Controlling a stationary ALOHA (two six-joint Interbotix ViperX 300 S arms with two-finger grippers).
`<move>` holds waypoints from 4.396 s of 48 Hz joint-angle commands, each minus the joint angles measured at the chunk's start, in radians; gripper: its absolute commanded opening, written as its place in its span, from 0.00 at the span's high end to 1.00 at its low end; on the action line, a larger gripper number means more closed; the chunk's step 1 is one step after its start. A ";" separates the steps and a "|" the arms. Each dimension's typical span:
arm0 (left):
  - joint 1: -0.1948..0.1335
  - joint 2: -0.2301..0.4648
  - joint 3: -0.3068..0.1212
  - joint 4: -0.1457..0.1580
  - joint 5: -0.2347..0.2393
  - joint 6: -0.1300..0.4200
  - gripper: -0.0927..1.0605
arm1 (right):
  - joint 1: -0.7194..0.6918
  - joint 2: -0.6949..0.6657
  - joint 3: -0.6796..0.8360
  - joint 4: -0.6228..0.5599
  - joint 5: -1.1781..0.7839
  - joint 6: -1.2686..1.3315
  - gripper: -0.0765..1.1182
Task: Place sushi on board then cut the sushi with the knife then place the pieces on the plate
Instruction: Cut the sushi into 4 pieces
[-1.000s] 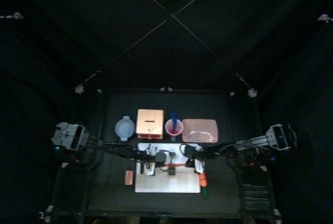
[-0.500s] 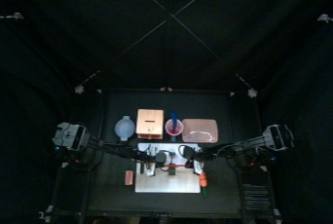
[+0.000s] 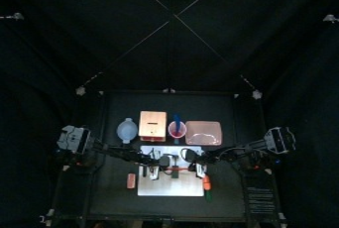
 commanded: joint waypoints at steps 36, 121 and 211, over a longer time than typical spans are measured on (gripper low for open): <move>0.031 0.017 -0.021 0.054 0.003 0.008 0.54 | -0.043 0.038 -0.021 -0.055 -0.002 0.003 0.66; -0.043 -0.067 -0.029 0.057 0.005 0.002 0.54 | 0.034 -0.046 -0.069 0.005 0.046 0.005 0.66; -0.044 -0.083 -0.038 0.067 0.003 0.003 0.54 | 0.040 -0.081 -0.075 0.005 0.031 0.003 0.66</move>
